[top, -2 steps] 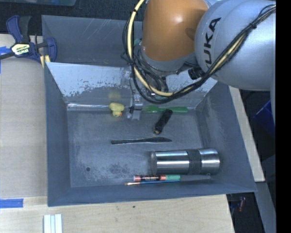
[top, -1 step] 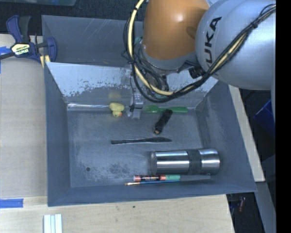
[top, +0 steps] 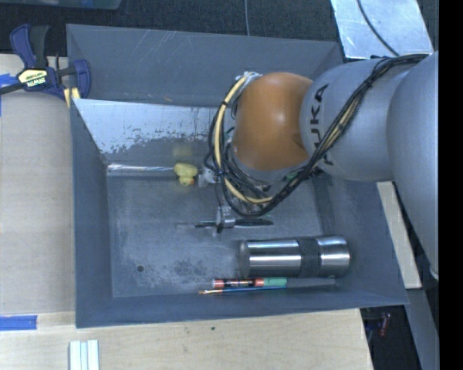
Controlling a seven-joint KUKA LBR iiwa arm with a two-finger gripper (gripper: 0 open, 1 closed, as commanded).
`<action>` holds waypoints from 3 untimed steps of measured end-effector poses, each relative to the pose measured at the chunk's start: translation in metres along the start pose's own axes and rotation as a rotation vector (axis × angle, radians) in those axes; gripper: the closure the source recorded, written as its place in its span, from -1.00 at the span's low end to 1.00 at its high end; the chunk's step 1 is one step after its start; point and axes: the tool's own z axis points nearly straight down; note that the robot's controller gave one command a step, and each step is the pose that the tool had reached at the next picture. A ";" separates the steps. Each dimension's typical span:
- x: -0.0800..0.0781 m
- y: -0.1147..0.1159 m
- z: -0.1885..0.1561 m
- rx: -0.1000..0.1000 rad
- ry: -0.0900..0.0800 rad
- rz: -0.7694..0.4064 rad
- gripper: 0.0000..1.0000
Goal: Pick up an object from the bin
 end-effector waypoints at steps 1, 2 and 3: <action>0.012 -0.021 -0.048 -0.002 -0.009 0.024 -1.00; 0.010 -0.020 0.012 0.001 0.009 0.089 -1.00; -0.005 0.001 0.040 -0.002 -0.015 0.155 -1.00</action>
Offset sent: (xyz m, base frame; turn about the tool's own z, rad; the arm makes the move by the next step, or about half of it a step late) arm -0.0070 -0.0197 -0.0093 0.0887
